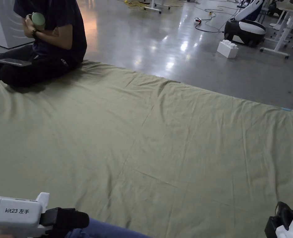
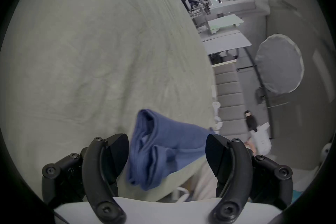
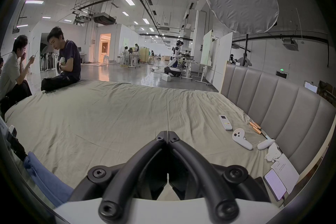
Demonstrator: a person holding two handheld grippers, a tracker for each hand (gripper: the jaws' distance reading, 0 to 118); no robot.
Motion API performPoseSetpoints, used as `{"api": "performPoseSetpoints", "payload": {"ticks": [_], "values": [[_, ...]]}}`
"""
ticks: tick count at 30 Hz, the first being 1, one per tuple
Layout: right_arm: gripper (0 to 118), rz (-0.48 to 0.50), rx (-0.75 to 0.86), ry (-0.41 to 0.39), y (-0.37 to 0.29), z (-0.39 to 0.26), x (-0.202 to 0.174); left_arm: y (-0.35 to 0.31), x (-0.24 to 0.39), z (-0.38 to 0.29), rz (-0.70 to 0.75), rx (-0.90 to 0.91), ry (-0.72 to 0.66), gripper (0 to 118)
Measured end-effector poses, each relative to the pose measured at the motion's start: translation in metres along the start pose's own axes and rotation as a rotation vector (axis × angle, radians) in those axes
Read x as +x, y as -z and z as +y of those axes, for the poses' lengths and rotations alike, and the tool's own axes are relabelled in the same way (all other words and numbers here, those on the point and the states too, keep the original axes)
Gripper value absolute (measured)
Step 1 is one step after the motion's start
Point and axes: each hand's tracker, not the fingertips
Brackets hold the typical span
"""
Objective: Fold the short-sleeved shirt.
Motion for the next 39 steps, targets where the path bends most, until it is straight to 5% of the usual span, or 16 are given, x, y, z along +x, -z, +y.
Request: {"api": "performPoseSetpoints", "payload": {"ticks": [5, 9, 12, 16, 27, 39], "values": [[1, -0.005, -0.014, -0.003, -0.003, -0.001, -0.001, 0.034, 0.003, -0.019, -0.019, -0.065, 0.025, 76], [1, -0.006, -0.02, -0.002, -0.003, 0.0, -0.003, 0.029, 0.001, -0.017, 0.066, -0.079, 0.071, 25], [1, -0.003, -0.021, -0.005, -0.002, 0.0, -0.004, 0.028, 0.017, -0.017, 0.126, -0.079, 0.076, 18], [1, 0.004, -0.017, -0.006, -0.004, 0.001, -0.006, 0.031, 0.048, -0.027, 0.221, -0.04, 0.231, 16], [1, 0.011, 0.004, -0.003, -0.005, 0.006, -0.002, -0.002, 0.143, -0.029, 0.318, 0.017, 0.349, 13], [1, 0.036, 0.019, 0.015, -0.001, 0.007, -0.001, -0.084, 0.177, -0.009, 0.724, 0.138, 0.412, 13]]}}
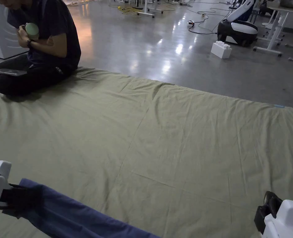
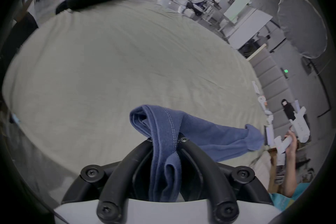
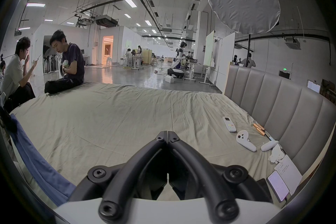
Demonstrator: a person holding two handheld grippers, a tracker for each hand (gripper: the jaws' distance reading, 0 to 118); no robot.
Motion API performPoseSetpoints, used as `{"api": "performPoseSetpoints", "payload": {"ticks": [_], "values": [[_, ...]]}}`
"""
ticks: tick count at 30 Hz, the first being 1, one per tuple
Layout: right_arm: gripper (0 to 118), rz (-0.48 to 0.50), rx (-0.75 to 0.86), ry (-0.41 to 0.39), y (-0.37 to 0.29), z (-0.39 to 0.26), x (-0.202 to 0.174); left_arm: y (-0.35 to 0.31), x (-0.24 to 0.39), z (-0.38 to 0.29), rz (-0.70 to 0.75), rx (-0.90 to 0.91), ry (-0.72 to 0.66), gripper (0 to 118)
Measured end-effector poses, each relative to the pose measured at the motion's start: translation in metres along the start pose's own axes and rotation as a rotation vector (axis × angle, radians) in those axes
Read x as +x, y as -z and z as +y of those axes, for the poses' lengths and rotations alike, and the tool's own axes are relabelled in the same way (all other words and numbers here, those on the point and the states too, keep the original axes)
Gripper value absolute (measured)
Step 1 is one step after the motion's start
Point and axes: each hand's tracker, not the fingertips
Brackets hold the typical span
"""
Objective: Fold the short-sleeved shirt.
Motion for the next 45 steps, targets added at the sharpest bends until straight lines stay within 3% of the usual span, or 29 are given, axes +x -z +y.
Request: {"api": "performPoseSetpoints", "payload": {"ticks": [8, 13, 19, 31, 41, 44, 45], "values": [[1, 0.015, -0.008, 0.02, 0.003, -0.005, 0.0, -0.002, 0.05, -0.02, -0.05, -0.031, 0.051, 13], [1, 0.017, -0.012, 0.025, 0.001, -0.006, 0.002, 0.008, 0.089, -0.028, -0.265, -0.046, -0.032, 13], [1, 0.013, -0.024, 0.032, -0.001, -0.013, 0.008, 0.048, 0.142, -0.037, -0.32, -0.101, -0.003, 13], [1, -0.019, -0.068, 0.053, -0.005, -0.026, 0.025, 0.16, 0.207, -0.065, -0.309, -0.297, 0.005, 13], [1, -0.031, -0.082, 0.057, -0.009, -0.031, 0.029, 0.182, 0.225, -0.075, -0.218, -0.306, 0.033, 14], [1, -0.028, -0.084, 0.061, -0.009, -0.032, 0.029, 0.174, 0.222, -0.073, -0.251, -0.307, 0.009, 22], [1, -0.026, -0.085, 0.061, -0.009, -0.032, 0.028, 0.169, 0.22, -0.071, -0.271, -0.302, -0.003, 32]]}}
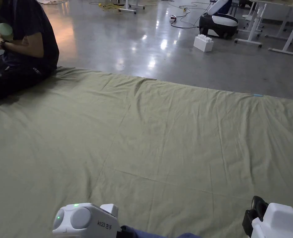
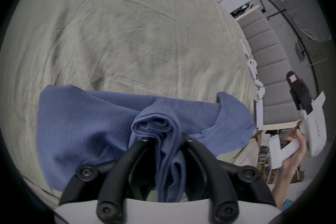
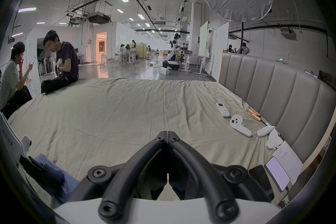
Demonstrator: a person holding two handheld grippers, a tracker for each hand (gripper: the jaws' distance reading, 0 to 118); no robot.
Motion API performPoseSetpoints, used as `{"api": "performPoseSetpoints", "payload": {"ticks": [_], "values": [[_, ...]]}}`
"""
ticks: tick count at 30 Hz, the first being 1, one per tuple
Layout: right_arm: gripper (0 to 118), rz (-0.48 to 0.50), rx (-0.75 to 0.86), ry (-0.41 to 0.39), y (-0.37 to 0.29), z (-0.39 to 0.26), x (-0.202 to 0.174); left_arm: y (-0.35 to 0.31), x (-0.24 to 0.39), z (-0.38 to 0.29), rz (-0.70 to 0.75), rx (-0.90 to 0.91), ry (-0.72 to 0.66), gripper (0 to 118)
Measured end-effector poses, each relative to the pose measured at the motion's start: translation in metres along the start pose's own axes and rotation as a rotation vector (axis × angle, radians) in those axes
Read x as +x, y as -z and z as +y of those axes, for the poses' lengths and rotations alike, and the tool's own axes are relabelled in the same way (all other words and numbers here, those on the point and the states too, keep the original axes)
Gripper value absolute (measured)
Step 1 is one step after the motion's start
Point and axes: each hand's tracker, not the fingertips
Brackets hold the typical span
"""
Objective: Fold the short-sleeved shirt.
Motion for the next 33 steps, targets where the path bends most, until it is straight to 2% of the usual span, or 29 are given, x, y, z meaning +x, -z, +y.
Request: {"api": "performPoseSetpoints", "payload": {"ticks": [3, 9, 11, 14, 18, 21, 25, 33], "values": [[1, 0.004, 0.002, -0.002, -0.001, 0.001, 0.0, -0.025, -0.002, 0.0, -0.053, 0.059, 0.0, 59], [1, 0.01, 0.002, 0.002, -0.002, 0.001, -0.001, -0.072, -0.014, -0.003, -0.059, 0.172, -0.018, 60], [1, 0.012, -0.003, 0.006, -0.001, -0.001, -0.002, -0.07, -0.015, -0.005, -0.036, 0.179, -0.009, 56], [1, 0.017, -0.01, 0.01, 0.0, -0.004, -0.003, -0.055, -0.01, -0.011, 0.002, 0.131, 0.037, 21], [1, 0.019, -0.019, 0.009, 0.0, -0.008, -0.004, -0.027, 0.002, -0.018, -0.052, 0.057, 0.072, 16], [1, 0.015, -0.024, 0.006, 0.0, -0.01, -0.003, -0.003, 0.018, -0.023, -0.006, -0.003, 0.139, 15], [1, 0.009, -0.028, 0.009, -0.001, -0.011, -0.001, 0.021, 0.027, -0.024, -0.04, 0.003, 0.113, 15], [1, 0.007, -0.034, 0.015, -0.001, -0.012, 0.0, 0.037, 0.034, -0.023, 0.002, 0.039, 0.096, 12]]}}
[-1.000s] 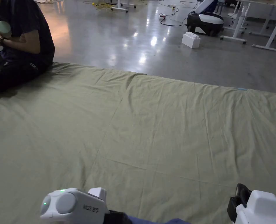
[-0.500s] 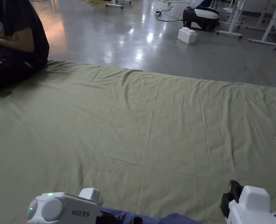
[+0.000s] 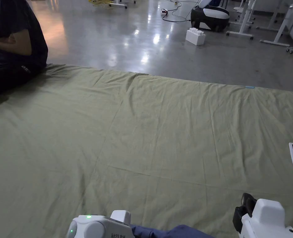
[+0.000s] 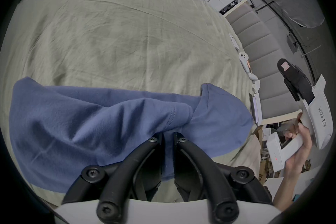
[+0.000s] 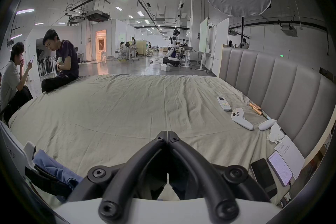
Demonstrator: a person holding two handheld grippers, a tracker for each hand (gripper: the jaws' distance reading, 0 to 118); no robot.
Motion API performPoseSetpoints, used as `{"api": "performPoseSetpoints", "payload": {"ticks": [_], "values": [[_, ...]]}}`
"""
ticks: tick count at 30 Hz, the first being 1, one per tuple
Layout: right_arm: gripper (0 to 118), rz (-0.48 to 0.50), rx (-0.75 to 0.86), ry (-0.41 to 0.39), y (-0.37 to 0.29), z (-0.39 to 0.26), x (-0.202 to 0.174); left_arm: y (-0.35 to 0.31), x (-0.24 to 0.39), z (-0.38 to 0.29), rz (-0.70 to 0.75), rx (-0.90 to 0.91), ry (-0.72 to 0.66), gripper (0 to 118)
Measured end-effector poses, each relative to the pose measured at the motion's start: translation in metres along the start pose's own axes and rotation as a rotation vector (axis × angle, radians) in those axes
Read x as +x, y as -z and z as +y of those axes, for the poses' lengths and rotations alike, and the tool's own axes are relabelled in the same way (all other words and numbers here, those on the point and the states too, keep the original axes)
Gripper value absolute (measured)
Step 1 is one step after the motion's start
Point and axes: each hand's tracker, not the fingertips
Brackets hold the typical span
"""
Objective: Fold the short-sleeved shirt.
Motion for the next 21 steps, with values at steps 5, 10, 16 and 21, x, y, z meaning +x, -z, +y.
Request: {"api": "performPoseSetpoints", "payload": {"ticks": [5, 10, 16, 21], "values": [[1, 0.008, 0.005, -0.006, -0.002, 0.001, -0.002, -0.038, -0.013, 0.006, -0.065, 0.033, -0.015, 22], [1, 0.011, 0.024, -0.003, -0.003, 0.008, -0.002, -0.111, -0.055, 0.017, -0.1, 0.188, -0.047, 78], [1, 0.017, 0.039, -0.003, 0.0, 0.015, -0.005, -0.142, -0.124, 0.02, -0.001, 0.23, -0.05, 79], [1, 0.022, 0.044, -0.008, -0.002, 0.017, -0.01, -0.112, -0.177, 0.011, -0.141, 0.116, -0.114, 79]]}}
